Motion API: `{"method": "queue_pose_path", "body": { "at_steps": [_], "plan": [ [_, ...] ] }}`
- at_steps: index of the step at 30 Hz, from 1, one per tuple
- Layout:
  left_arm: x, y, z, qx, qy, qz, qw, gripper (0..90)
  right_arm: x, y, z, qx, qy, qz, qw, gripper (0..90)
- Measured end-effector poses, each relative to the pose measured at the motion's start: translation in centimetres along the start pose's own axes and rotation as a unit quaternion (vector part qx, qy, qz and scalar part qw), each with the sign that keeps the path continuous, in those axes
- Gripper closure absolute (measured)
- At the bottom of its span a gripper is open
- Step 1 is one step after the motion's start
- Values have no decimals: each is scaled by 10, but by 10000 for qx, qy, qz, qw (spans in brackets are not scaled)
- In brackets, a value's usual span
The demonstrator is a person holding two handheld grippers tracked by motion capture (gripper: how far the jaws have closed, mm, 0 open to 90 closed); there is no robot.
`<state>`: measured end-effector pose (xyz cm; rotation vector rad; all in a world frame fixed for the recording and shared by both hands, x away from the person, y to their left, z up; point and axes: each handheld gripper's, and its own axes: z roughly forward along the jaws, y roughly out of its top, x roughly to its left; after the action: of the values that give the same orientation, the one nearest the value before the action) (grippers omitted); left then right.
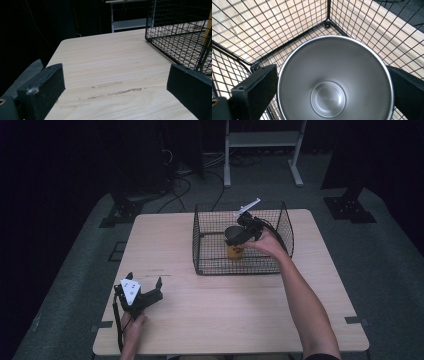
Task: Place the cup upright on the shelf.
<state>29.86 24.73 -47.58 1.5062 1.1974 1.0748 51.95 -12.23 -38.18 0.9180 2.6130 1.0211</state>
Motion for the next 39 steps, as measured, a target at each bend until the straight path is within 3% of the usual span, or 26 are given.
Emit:
{"method": "queue_pose_path", "body": {
  "at_steps": [6, 13, 20, 31, 39],
  "plan": [
    [0, 0, 0, 5, 5, 7, 10000, 8, -2, 2, -8, -283, 56, 92, 9995, 15],
    [0, 0, 1, 18, 12, 5, 10000, 8, -6, 5, -28, -721, 212, 258, 9968, 15],
    [0, 0, 1, 22, 6, 17, 10000, 8, -4, 3, -48, -869, 300, 224, 9955, 15],
    [-1, 0, 0, 22, -10, 24, 10000, 8, 11, -10, -78, -1057, 388, 142, 9935, 16],
    [0, 0, 0, 25, -6, 17, 10000, 8, 16, -22, -90, -1064, 468, 108, 9932, 16]
  ]
}}
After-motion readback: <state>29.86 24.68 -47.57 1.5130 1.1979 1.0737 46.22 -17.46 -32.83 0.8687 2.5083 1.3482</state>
